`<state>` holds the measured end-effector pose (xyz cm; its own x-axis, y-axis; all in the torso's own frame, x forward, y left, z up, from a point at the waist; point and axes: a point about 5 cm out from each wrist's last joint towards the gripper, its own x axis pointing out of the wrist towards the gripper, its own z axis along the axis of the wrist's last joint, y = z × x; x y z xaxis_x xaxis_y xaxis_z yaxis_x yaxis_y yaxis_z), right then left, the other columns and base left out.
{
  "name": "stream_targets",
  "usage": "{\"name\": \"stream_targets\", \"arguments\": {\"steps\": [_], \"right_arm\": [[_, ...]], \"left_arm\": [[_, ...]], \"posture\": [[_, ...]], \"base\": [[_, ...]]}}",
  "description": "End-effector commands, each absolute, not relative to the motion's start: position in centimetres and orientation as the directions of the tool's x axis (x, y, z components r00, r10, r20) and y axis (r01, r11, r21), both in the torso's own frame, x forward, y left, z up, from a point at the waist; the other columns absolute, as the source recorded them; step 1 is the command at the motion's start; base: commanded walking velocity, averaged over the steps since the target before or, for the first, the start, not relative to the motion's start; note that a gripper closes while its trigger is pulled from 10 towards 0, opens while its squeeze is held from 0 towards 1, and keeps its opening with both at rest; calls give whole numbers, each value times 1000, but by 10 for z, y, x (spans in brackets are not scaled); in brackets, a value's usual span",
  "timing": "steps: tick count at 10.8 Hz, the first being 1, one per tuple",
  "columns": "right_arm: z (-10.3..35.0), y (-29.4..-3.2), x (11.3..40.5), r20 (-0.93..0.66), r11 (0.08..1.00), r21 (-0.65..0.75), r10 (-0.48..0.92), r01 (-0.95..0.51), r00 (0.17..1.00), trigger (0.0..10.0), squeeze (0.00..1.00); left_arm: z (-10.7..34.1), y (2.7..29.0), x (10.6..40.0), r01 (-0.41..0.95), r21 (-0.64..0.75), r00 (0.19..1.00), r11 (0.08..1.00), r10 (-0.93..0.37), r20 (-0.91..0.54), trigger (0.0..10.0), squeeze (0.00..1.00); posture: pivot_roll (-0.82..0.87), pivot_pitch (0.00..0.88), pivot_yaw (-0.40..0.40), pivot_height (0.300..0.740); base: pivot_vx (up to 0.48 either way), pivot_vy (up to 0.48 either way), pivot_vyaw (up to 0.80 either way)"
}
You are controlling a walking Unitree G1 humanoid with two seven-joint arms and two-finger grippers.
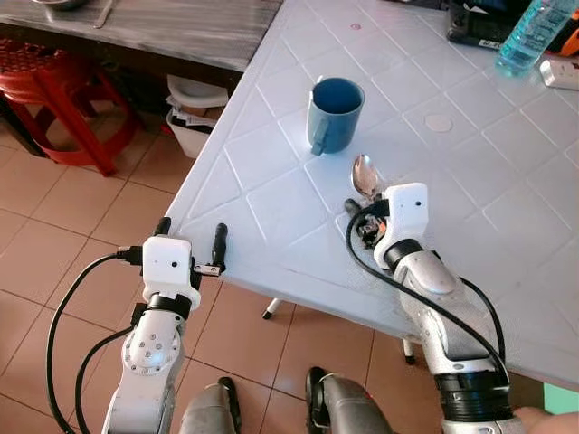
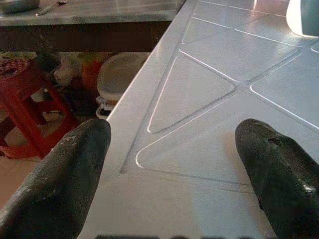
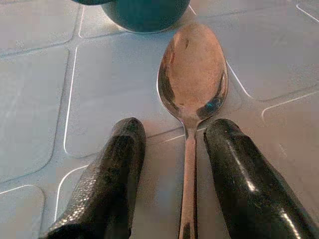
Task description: Setting the table
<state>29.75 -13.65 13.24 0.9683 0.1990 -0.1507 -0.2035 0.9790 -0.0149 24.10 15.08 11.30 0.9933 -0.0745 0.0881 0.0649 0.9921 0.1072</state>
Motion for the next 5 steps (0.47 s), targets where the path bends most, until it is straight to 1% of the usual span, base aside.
{"name": "stream_targets", "arguments": {"steps": [1, 3, 4, 5], "right_arm": [[97, -148, 287, -331, 988, -8, 140, -151, 933, 0, 0], [92, -155, 285, -365, 992, -20, 109, -125, 925, 0, 0], [89, -158, 285, -385, 994, -10, 97, -110, 918, 0, 0], [87, -159, 284, -406, 994, -15, 90, -105, 910, 0, 0]], "left_arm": [[110, 151, 238, 77, 111, 994, 991, -85, 66, 10000, 0], [111, 149, 239, 99, 98, 992, 990, -107, 72, 10000, 0], [115, 136, 235, 235, 14, 967, 972, -235, 99, 10000, 0], [116, 126, 231, 323, -16, 942, 946, -320, 102, 10000, 0]], "posture": [[-22, 249, -2, 740], [-25, 246, -1, 740], [-25, 246, 0, 740], [-23, 244, 0, 740]], "base": [[0, 0, 0], [0, 0, 0], [0, 0, 0], [0, 0, 0]]}}
